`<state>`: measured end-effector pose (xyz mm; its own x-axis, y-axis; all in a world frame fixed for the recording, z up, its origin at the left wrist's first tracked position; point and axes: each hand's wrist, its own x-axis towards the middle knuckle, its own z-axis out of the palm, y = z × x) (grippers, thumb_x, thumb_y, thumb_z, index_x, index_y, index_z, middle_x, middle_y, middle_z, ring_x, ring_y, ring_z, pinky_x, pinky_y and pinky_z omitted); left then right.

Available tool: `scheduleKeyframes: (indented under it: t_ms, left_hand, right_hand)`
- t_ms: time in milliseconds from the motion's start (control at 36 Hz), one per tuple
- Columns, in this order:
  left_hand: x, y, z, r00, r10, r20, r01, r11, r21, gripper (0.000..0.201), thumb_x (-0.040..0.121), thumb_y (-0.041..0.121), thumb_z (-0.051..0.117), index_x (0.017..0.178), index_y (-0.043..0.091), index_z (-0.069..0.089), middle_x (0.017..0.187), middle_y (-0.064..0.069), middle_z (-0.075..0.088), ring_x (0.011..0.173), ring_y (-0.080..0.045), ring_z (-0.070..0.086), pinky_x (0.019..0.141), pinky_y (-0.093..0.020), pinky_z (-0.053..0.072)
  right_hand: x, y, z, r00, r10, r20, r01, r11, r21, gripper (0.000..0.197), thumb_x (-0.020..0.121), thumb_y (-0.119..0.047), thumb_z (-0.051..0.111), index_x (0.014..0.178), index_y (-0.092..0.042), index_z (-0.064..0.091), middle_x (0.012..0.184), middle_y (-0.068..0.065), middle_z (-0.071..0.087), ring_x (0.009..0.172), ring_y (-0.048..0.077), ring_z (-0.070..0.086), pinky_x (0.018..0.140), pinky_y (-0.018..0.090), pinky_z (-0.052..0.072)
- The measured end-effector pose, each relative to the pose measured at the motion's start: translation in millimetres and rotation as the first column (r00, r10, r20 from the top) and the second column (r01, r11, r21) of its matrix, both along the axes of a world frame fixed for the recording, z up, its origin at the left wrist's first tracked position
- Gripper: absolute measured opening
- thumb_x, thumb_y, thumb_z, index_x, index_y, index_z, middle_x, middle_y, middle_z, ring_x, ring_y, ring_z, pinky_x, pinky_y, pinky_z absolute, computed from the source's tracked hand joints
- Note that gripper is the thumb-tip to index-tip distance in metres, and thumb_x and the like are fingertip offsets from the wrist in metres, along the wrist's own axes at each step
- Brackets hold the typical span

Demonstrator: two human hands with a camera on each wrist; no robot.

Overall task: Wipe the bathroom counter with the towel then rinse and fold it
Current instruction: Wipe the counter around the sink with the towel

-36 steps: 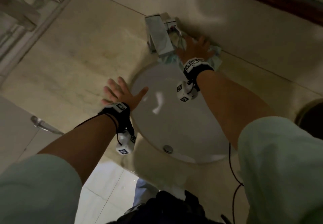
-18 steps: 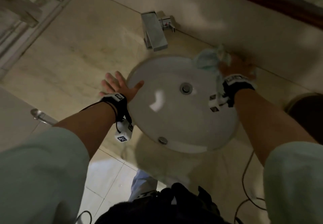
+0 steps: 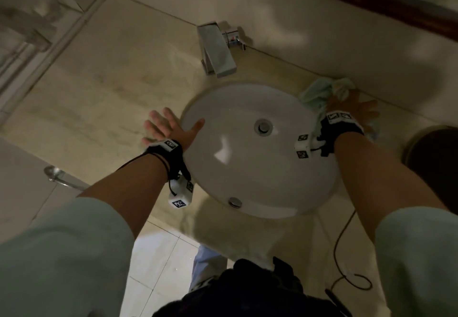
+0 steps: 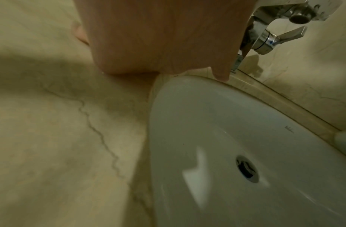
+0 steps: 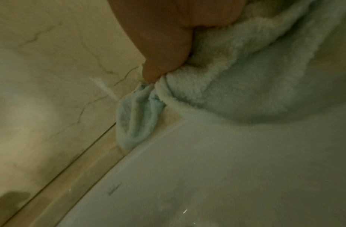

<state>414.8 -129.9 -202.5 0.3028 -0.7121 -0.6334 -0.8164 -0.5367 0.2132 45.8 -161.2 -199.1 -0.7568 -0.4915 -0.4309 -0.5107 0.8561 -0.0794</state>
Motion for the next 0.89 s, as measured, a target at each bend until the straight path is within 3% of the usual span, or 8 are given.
scheduleKeyframes:
  t_ms: [278,389,528,639,750,889]
  left_hand:
    - [0,-1,2,1.000,-0.006,0.029,0.005,1.000,0.012,0.118,0.062,0.096,0.025,0.147,0.030,-0.022,0.152,-0.005,-0.034,0.141,-0.033,-0.027,0.112,-0.061,-0.010]
    - [0,-1,3,1.000,-0.002,0.018,0.001,1.000,0.012,0.118,0.061,0.096,0.026,0.147,0.031,-0.022,0.152,-0.005,-0.035,0.141,-0.033,-0.028,0.111,-0.061,-0.011]
    - [0,-1,4,1.000,0.003,0.008,-0.003,1.000,0.013,0.117,0.062,0.095,0.027,0.147,0.031,-0.022,0.152,-0.004,-0.035,0.141,-0.032,-0.028,0.112,-0.061,-0.011]
    - [-2,0,5,1.000,0.006,0.013,-0.007,1.000,0.006,0.116,0.064,0.094,0.027,0.148,0.031,-0.022,0.152,-0.004,-0.035,0.141,-0.032,-0.028,0.112,-0.060,-0.012]
    - [-2,1,7,1.000,0.007,0.011,-0.008,1.000,0.007,0.115,0.065,0.094,0.026,0.147,0.031,-0.023,0.151,-0.004,-0.037,0.141,-0.032,-0.028,0.112,-0.060,-0.012]
    - [-4,1,4,0.999,0.009,0.031,-0.008,1.000,-0.015,0.116,0.063,0.095,0.024,0.147,0.031,-0.023,0.152,-0.005,-0.035,0.141,-0.033,-0.028,0.112,-0.061,-0.012]
  right_hand:
    - [38,-39,0,0.999,0.028,0.022,-0.028,1.000,-0.007,0.075,0.095,-0.064,0.024,0.153,-0.026,-0.007,0.159,0.012,-0.012,0.144,0.042,-0.008,0.101,0.076,0.002]
    - [48,-43,5,0.999,0.021,0.048,-0.019,0.998,-0.055,0.076,0.094,-0.065,0.026,0.153,-0.027,-0.004,0.160,0.011,-0.011,0.145,0.038,-0.006,0.107,0.070,0.002]
    - [94,-66,7,0.979,0.165,0.119,-0.150,0.980,-0.129,0.073,0.092,-0.065,0.032,0.152,-0.032,0.007,0.160,0.010,-0.003,0.145,0.038,-0.006,0.107,0.071,-0.002]
    - [135,-89,17,0.939,0.312,0.144,-0.282,0.939,-0.197,0.066,0.088,-0.061,0.046,0.146,-0.037,0.024,0.158,0.011,0.007,0.145,0.037,0.002,0.107,0.072,0.000]
    - [162,-104,21,0.869,0.484,0.104,-0.458,0.867,-0.197,0.060,0.087,-0.056,0.053,0.141,-0.039,0.034,0.155,0.012,0.013,0.143,0.039,0.008,0.108,0.072,0.007]
    - [155,-107,19,0.824,0.566,0.027,-0.554,0.815,-0.171,0.057,0.085,-0.060,0.054,0.137,-0.041,0.039,0.153,0.013,0.015,0.141,0.040,0.012,0.105,0.073,0.012]
